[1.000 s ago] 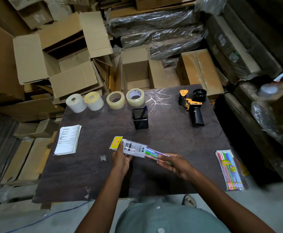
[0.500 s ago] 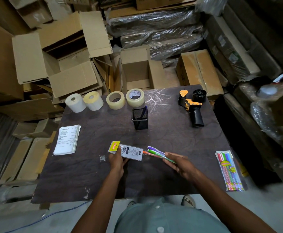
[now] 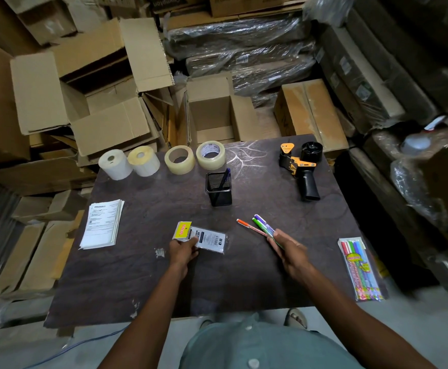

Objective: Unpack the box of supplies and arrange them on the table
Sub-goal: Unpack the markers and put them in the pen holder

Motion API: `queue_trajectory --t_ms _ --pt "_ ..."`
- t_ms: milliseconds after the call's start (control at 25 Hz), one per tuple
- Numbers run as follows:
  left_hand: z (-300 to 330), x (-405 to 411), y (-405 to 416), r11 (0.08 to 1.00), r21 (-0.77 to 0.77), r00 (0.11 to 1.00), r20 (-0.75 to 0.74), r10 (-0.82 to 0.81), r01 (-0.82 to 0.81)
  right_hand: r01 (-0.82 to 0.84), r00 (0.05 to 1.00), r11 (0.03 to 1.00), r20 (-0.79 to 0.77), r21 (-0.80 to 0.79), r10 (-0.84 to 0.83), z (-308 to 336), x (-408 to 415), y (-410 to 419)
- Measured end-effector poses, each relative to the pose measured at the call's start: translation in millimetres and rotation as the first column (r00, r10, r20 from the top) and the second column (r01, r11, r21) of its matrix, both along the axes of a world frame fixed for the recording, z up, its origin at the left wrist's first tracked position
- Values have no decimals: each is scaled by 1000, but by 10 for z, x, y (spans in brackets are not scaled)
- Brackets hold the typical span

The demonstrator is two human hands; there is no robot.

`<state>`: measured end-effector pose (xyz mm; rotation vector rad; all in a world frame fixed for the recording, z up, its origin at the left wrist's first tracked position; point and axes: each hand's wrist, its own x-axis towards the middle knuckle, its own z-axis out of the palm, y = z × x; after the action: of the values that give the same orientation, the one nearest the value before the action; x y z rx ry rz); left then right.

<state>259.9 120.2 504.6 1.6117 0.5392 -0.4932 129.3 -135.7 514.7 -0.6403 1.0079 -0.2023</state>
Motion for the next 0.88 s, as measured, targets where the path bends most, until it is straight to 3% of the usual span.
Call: queue_trajectory --t_ms 120,200,240,320,400,560,720,880 --pt "-12 15 -39 997 64 998 38 -46 43 -94 995 983 -24 -157 92 -5 25 33" --pt "33 46 -70 998 65 998 56 -27 23 -278 960 880 -130 -385 246 -52 2 26" --pt "48 69 -78 998 64 999 49 -17 14 -375 927 783 -209 -497 311 -95 -19 12" --pt "45 115 -73 996 83 999 21 -26 24 -550 834 495 -405 -673 375 -208 -83 -49" --pt "25 152 -64 994 102 999 -5 -40 40 -636 762 256 -540 -728 357 -287 -124 -103" --pt "40 152 -69 983 181 999 11 -31 28 -673 706 -14 -648 -739 285 -151 -154 -118" --pt "167 142 -99 966 259 996 80 -44 22 -721 650 -128 -728 -681 219 -112 -176 -138" --pt "144 102 -235 961 259 990 79 -117 93 -746 623 -112 -748 -656 229 -109 -176 -143"
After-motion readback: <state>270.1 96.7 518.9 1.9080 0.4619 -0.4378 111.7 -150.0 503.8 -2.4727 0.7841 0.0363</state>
